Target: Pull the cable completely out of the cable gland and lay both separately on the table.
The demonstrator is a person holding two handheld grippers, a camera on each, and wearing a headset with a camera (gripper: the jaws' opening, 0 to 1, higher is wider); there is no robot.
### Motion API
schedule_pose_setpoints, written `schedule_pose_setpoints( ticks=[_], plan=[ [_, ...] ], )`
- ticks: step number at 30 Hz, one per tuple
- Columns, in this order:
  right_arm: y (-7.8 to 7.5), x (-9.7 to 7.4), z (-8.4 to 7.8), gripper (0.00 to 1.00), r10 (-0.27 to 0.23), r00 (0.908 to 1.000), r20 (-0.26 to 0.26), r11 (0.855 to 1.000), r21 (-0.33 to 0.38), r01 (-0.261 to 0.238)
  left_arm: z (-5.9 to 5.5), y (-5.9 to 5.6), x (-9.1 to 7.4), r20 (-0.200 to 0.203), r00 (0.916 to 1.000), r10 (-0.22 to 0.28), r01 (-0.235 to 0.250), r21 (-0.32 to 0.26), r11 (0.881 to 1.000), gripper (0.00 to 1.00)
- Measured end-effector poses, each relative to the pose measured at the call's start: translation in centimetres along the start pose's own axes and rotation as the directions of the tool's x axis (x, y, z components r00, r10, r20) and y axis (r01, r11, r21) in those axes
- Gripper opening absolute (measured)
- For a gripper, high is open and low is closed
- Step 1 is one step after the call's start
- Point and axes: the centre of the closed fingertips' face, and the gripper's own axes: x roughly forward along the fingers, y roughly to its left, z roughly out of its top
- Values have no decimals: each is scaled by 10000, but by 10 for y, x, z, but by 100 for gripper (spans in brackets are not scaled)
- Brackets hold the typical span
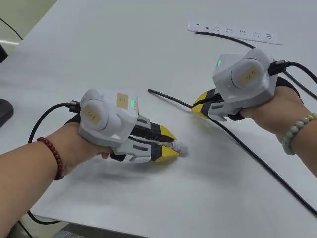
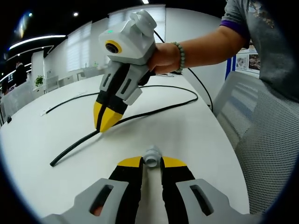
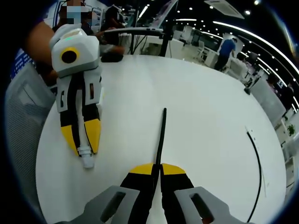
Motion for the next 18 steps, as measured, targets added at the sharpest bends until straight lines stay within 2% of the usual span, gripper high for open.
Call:
schedule_pose_setpoints(
  ticks=[6, 12, 15, 18],
  plan=[
    [4, 6, -7, 0, 139, 9998, -116, 9997, 179, -137, -2, -1, -1, -19, 9999, 114, -115, -308, 9995, 16],
    [5, 6, -9, 0, 176, 9998, -84, 9987, 474, -172, 1, 1, -3, 401, 9983, 411, -365, -1112, 9931, 17],
    [5, 7, -9, 0, 190, 9998, -81, 9984, 528, -186, 2, 1, -4, 525, 9972, 528, -454, -1338, 9900, 17],
    [6, 7, -7, 5, 255, 9997, 30, 9976, 649, -256, 1, 4, -6, 601, 9956, 717, -627, -1409, 9880, 17]
  ],
)
